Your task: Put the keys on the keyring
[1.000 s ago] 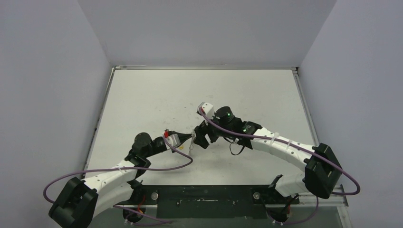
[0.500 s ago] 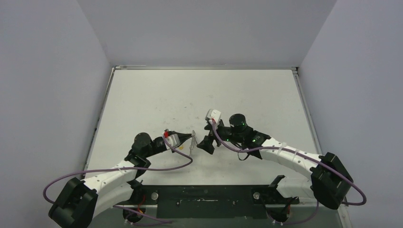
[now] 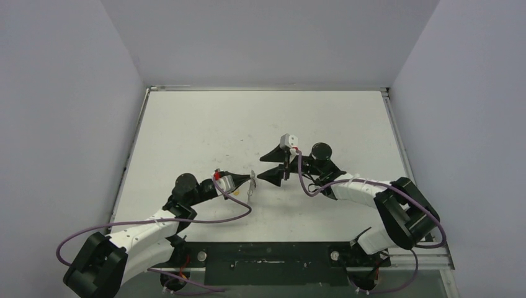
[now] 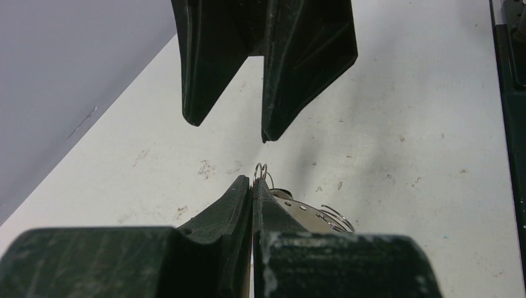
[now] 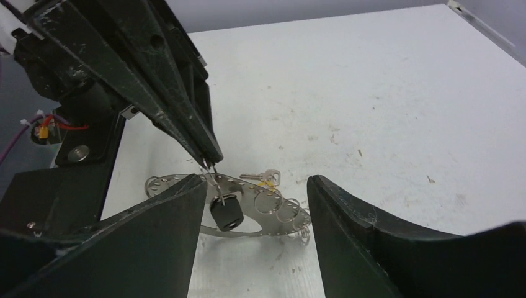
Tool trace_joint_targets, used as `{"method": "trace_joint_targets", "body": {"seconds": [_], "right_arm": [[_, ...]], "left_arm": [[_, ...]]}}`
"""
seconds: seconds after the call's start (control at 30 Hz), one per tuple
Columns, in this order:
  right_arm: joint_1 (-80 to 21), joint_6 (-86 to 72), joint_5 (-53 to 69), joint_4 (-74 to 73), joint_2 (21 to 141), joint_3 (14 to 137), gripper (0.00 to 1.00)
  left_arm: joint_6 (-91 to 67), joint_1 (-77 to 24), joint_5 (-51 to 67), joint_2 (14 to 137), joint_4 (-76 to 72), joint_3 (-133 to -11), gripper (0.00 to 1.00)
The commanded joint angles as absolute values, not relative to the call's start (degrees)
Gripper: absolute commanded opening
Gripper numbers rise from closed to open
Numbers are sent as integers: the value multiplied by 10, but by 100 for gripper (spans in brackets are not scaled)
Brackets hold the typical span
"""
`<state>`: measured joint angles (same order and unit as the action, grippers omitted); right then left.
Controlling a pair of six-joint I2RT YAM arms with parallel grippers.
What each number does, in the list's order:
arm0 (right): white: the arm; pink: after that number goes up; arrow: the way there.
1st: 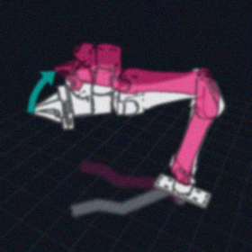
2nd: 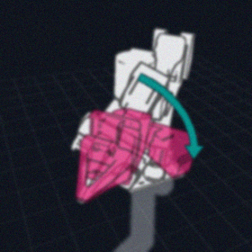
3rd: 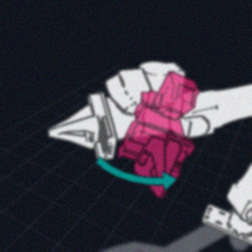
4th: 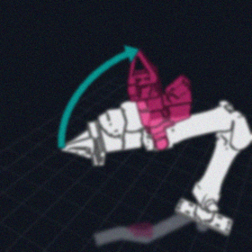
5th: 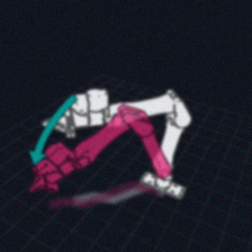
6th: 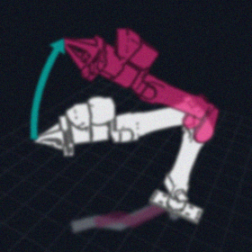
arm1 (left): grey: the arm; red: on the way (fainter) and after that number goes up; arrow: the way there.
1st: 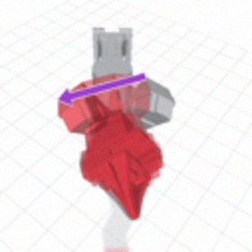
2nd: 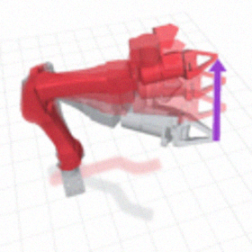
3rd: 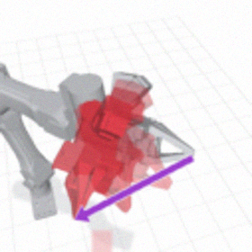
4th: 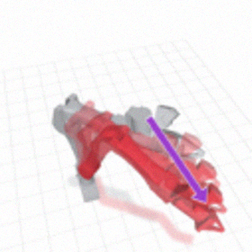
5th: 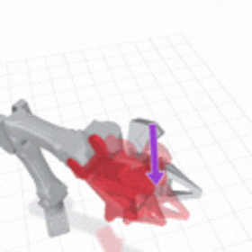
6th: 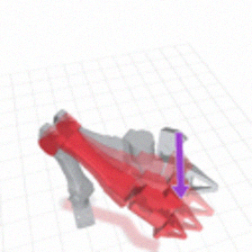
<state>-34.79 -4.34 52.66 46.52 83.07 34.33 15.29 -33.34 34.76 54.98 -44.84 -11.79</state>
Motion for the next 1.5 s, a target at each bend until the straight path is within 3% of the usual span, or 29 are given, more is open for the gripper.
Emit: {"method": "trace_joint_targets", "body": {"seconds": [0.0,0.2,0.5,1.17,1.3,1.4,1.47], "right_arm": [[-360,-45,596,623,843,331,61],[-382,47,582,525,831,335,58],[-409,149,549,392,826,356,32],[-426,142,502,409,803,361,32],[-428,145,503,396,802,366,18],[-429,149,500,385,802,370,0],[-430,158,500,366,800,375,0]], "left_arm": [[154,-334,353,549,-474,-126,0],[153,-334,352,546,-472,-123,0],[154,-334,350,543,-473,-122,0],[152,-334,358,544,-480,-120,0],[152,-335,359,546,-482,-120,0],[151,-334,359,544,-482,-119,0],[150,-335,359,543,-482,-118,0]]}}
